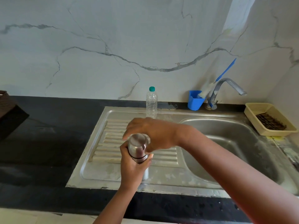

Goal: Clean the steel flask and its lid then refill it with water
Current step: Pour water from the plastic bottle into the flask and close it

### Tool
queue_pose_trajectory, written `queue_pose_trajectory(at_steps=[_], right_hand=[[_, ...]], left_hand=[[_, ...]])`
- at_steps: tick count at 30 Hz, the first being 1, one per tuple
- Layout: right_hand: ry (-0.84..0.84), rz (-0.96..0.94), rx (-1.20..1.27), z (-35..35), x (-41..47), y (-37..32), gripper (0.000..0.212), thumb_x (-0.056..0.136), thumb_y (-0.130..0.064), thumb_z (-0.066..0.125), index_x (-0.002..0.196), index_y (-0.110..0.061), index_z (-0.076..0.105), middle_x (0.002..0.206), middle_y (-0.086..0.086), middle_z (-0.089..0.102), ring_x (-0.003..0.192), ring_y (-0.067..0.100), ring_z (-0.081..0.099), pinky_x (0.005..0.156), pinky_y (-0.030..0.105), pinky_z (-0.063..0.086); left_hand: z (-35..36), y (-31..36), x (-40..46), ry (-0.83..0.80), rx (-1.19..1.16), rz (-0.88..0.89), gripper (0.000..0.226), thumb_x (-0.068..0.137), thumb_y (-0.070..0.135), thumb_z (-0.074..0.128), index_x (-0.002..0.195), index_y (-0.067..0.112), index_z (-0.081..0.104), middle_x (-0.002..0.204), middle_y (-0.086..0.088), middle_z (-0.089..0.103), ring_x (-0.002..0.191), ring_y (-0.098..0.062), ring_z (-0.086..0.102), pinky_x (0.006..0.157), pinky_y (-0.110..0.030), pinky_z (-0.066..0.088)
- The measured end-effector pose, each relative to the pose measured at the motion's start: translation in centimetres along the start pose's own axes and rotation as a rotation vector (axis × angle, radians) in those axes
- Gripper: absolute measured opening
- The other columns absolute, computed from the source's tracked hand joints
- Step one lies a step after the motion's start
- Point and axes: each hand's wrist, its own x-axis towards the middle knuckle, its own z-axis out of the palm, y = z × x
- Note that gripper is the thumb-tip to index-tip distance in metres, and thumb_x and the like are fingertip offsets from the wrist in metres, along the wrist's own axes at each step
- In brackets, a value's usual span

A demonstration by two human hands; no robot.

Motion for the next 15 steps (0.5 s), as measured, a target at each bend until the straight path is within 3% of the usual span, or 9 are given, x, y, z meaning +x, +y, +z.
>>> queue_pose_trajectory(at_steps=[3, 6, 8, 10, 13, 15], right_hand=[[0.021, 0.008, 0.042, 0.8, -0.1, 0.2, 0.058, 0.075, -0.004, 0.071, 0.127, -0.027, 0.06, 0.12, 0.0, 0.058, 0.108, 0.019, 0.056, 0.09, 0.04, 0.051], [0.119, 0.137, -0.131, 1.6, -0.5, -0.6, 0.048, 0.08, -0.035, 0.073, 0.124, -0.021, 0.057, 0.108, 0.004, 0.057, 0.093, 0.022, 0.057, 0.076, 0.034, 0.049], [0.233, 0.257, -0.311, 2.8, -0.1, -1.5, 0.059, 0.082, -0.06, 0.064, 0.112, -0.01, 0.054, 0.1, 0.009, 0.061, 0.088, 0.03, 0.061, 0.067, 0.033, 0.043], [0.261, 0.385, -0.386, 3.5, 0.3, -2.6, 0.072, 0.083, -0.076, 0.047, 0.102, -0.007, 0.056, 0.093, 0.01, 0.064, 0.083, 0.031, 0.062, 0.062, 0.033, 0.038], [0.298, 0.456, -0.432, 2.1, -0.1, -2.4, 0.076, 0.086, -0.078, 0.029, 0.093, -0.011, 0.063, 0.081, 0.007, 0.059, 0.076, 0.027, 0.057, 0.057, 0.03, 0.035], [0.286, 0.296, -0.288, 1.1, -0.6, -1.5, 0.052, 0.092, -0.064, 0.047, 0.109, -0.017, 0.061, 0.1, 0.003, 0.06, 0.097, 0.023, 0.057, 0.071, 0.034, 0.044]], left_hand=[[0.0, -0.4, 0.0, 0.005, 0.003, -0.002, 0.071, 0.067, 0.015, 0.091, 0.113, 0.037, 0.042, 0.102, 0.007, 0.068, 0.094, -0.007, 0.068, 0.076, -0.015, 0.052], [-0.1, -0.2, -0.1, -0.018, -0.013, 0.002, 0.07, 0.068, 0.004, 0.088, 0.114, 0.031, 0.043, 0.096, 0.016, 0.069, 0.085, -0.007, 0.071, 0.072, -0.017, 0.054], [0.0, -0.3, 0.0, -0.05, -0.013, 0.003, 0.068, 0.068, -0.005, 0.085, 0.116, 0.02, 0.046, 0.093, 0.025, 0.066, 0.08, -0.005, 0.071, 0.068, -0.018, 0.054], [0.0, -0.5, 0.0, -0.053, 0.0, 0.014, 0.066, 0.067, -0.003, 0.086, 0.113, 0.023, 0.047, 0.093, 0.02, 0.067, 0.079, -0.006, 0.07, 0.067, -0.016, 0.054], [-0.1, -0.4, -0.1, -0.015, 0.006, 0.019, 0.07, 0.067, 0.008, 0.089, 0.111, 0.034, 0.043, 0.097, 0.007, 0.068, 0.088, -0.005, 0.068, 0.071, -0.014, 0.051], [0.0, -0.3, 0.0, -0.006, 0.001, 0.015, 0.07, 0.067, 0.01, 0.09, 0.111, 0.036, 0.043, 0.099, 0.008, 0.068, 0.091, -0.003, 0.067, 0.073, -0.014, 0.051]])
